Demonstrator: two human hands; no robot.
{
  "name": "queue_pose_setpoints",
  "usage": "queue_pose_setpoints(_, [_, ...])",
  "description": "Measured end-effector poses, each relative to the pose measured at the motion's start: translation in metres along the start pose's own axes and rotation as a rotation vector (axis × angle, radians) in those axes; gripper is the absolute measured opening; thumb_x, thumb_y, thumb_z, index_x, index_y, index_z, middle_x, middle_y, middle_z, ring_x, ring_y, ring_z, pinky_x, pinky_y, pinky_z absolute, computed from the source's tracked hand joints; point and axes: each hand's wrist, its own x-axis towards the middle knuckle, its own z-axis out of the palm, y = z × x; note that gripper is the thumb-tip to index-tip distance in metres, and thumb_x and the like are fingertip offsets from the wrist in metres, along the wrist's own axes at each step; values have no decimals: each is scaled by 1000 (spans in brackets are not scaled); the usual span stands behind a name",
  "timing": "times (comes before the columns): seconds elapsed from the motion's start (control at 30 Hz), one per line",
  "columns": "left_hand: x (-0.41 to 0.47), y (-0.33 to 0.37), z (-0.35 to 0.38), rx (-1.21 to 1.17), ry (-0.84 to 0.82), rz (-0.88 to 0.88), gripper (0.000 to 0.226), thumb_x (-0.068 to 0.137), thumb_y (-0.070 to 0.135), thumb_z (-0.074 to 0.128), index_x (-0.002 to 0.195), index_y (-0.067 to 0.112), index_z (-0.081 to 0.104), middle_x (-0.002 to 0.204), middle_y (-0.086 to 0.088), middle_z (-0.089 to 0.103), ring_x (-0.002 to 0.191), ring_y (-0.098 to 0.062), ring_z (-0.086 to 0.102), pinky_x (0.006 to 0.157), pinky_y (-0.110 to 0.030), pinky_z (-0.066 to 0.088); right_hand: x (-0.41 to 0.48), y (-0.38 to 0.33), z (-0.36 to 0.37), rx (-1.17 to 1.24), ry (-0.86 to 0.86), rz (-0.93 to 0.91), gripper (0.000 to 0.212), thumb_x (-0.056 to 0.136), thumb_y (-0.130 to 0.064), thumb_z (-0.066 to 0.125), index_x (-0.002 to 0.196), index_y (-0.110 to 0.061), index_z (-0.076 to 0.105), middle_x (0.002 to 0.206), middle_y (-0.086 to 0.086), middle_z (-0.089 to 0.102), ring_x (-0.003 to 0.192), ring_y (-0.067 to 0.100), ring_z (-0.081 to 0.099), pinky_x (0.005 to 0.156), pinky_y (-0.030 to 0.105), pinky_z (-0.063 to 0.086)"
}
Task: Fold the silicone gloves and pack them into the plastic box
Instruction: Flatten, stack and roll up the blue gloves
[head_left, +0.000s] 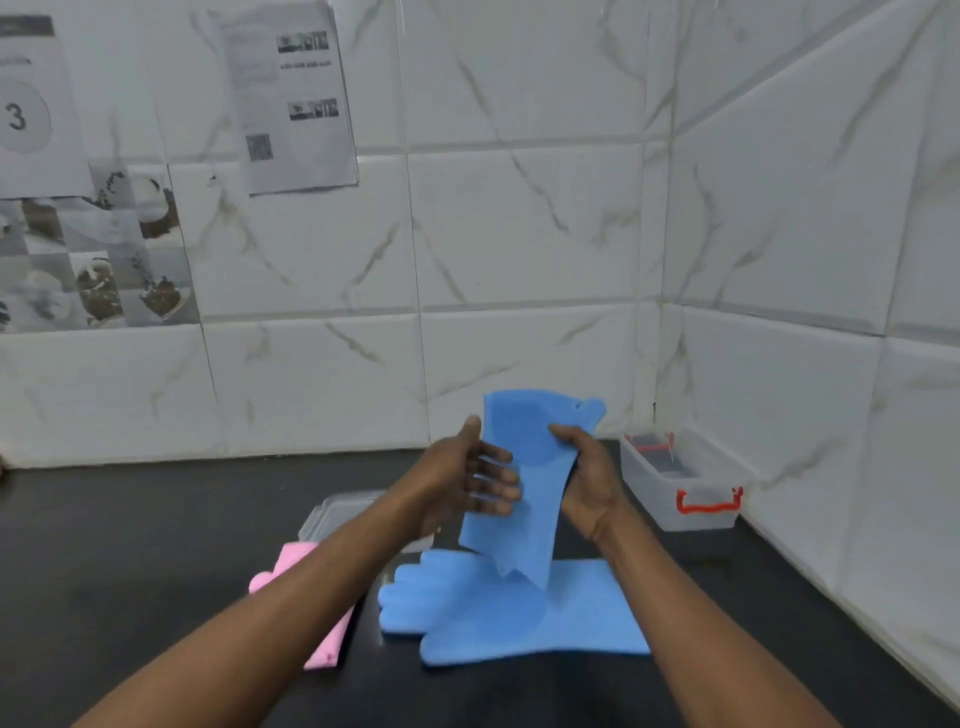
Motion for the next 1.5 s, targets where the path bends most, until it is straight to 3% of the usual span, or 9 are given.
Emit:
queue_pose_setpoints(0.2, [4,17,-2,-376,-48,-151,81,94,69,26,132,-1,43,131,-36,49,108,-52,60,83,-65,52,3,-17,-1,-55,50,-195,30,83,5,50,111,0,61,102,18,66,93,36,62,89,50,50])
queue_pose_setpoints(0.57, [-7,-14,22,-424,-113,-161,79,90,66,44,126,-4,49,125,-34,53,109,-51,62,88,-59,54,8,-30,-18,61,-34,-41,32,72,-7,49,91,-2,74,93,19,70,86,36,65,85,47,52])
queue_pose_setpoints(0.73, [-4,-9,29,-555,-64,-144,99,85,80,31,136,-4,41,135,-36,47,107,-52,60,85,-60,51,6,-23,-7,-5,-131,27,44,75,-10,49,117,0,57,112,23,59,101,38,58,92,49,47])
queue_pose_setpoints(0.87, [3,-6,31,-670,3,-104,105,79,87,19,127,1,54,124,-27,56,100,-41,56,85,-58,48,3,-25,15,-214,-202,-118,47,79,-8,45,122,-1,63,123,22,63,112,36,58,96,48,46])
queue_pose_setpoints(1.0, [4,-4,36,-751,116,12,47,88,43,46,113,8,67,113,-19,60,107,-38,57,104,-58,39,-10,-28,46,-734,-288,-214,50,78,-15,48,124,-21,67,130,3,64,121,26,59,98,34,50])
queue_pose_setpoints(1.13, [9,-5,20,-856,201,-3,40,105,33,20,100,12,54,99,-9,54,99,-27,57,93,-37,48,-28,-34,44,-1344,-554,-58,69,74,-11,55,134,-45,52,156,-17,28,136,0,28,102,21,32])
queue_pose_setpoints(1.23, [-4,-5,19,-754,148,-8,38,99,28,26,119,11,53,123,-10,55,102,-25,56,92,-37,47,-34,-38,24,-1084,-339,-211,59,78,-21,63,135,-34,55,153,-14,34,140,0,29,107,19,27])
queue_pose_setpoints(1.4, [5,-7,25,-821,703,131,45,103,11,17,142,14,41,143,6,44,98,-10,64,61,-24,51,-26,-16,-27,-712,296,89,71,84,-65,55,134,-15,54,111,1,62,96,19,58,80,31,45])
queue_pose_setpoints(1.5, [49,11,52,205,1148,-45,48,94,-7,18,124,20,44,122,13,41,116,-7,46,67,-29,30,-24,0,-42,-476,239,268,80,74,-74,59,116,-6,65,106,19,67,91,31,66,82,43,56])
